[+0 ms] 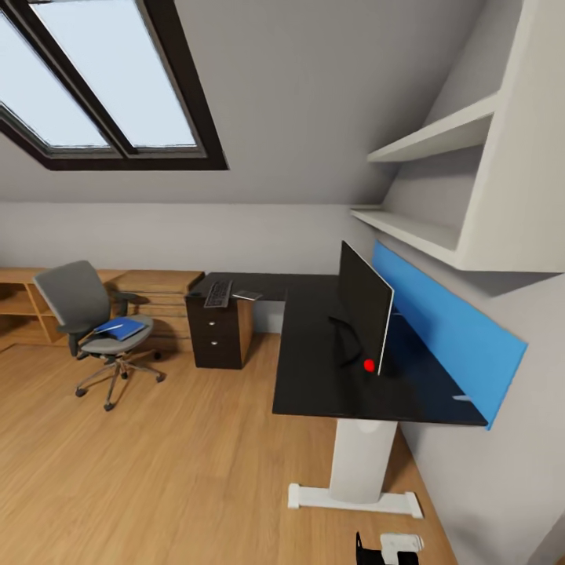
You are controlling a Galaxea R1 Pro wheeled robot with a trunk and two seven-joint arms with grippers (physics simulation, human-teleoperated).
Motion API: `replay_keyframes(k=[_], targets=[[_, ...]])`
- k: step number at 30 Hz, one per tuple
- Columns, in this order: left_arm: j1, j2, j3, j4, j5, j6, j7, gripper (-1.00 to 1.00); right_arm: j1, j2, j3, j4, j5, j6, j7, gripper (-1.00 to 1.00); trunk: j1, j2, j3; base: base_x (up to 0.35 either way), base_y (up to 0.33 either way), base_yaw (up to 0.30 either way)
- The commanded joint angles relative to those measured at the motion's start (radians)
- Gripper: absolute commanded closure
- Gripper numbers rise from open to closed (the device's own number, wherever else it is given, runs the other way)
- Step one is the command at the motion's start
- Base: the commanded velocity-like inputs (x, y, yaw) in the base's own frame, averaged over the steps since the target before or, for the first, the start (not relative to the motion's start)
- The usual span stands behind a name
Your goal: In the bedroom, organize the workspace by keeping the computer under the desk, ensuring the monitor is on the desk, placing the keyboard on the desk next to the monitor, placing the mouse on the desk next to the keyboard, moving the folder from the swivel chair onto the desk next to the mouse, stacking the notebook on top of the folder with the pen on top of the notebook, and positioning the swivel chair next to the desk.
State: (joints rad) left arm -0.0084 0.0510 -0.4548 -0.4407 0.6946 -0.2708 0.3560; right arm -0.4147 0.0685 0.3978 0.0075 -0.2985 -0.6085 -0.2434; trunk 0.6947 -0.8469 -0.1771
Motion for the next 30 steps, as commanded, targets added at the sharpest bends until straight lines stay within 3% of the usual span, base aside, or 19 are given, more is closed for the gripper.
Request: replay_keyframes(k=[1,18,30], targets=[[-0.001,0.001,-0.008,-0.001,0.008,-0.004,0.006,-1.00,-0.001,0.001,0.009,0.001,-0.005,-0.002,-0.005,-1.00,0.001,-0.001,-0.003,0.261,0.230,-0.065],[-0.001,0.001,-0.008,-0.001,0.005,-0.005,0.006,-1.00,-0.001,0.001,0.010,0.002,-0.004,-0.005,0.008,-1.00,0.001,-0.001,-0.029,0.247,0.260,-0.014],[-0.001,0.003,-0.007,0.000,0.006,-0.034,0.008,-1.00,-0.001,0.005,0.010,0.004,-0.004,-0.011,0.008,-1.00,0.001,-0.001,-0.030,0.224,0.281,0.071]])
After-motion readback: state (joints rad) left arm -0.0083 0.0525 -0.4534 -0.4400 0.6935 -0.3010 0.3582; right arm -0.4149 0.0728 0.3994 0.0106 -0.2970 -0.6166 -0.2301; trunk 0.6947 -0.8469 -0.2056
